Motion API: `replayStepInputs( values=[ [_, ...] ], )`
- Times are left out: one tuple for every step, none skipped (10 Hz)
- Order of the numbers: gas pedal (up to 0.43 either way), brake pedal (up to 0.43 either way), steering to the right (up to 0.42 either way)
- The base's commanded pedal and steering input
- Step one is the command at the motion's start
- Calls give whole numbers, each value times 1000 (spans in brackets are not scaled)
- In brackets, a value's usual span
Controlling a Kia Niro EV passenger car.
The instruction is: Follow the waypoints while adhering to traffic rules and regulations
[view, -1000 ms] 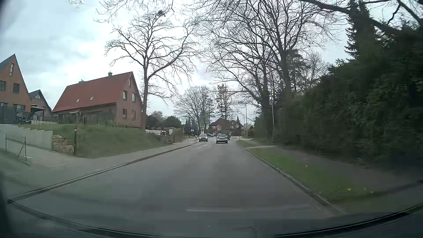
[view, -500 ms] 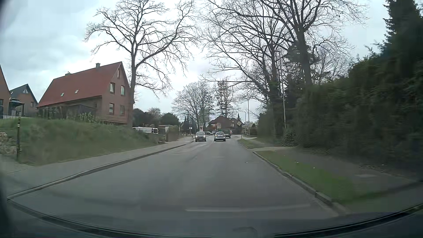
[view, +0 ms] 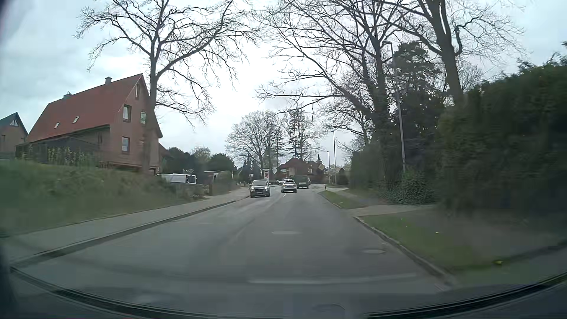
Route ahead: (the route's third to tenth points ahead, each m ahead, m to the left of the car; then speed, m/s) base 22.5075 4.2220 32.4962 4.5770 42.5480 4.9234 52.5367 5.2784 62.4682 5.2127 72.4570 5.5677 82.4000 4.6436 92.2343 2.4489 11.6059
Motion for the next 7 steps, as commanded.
replayStepInputs(
  values=[
    [197, 0, 0],
    [197, 0, 0],
    [197, 0, 0],
    [197, 0, 0],
    [197, 0, -2],
    [197, 0, -3],
    [197, 0, -2]
  ],
)
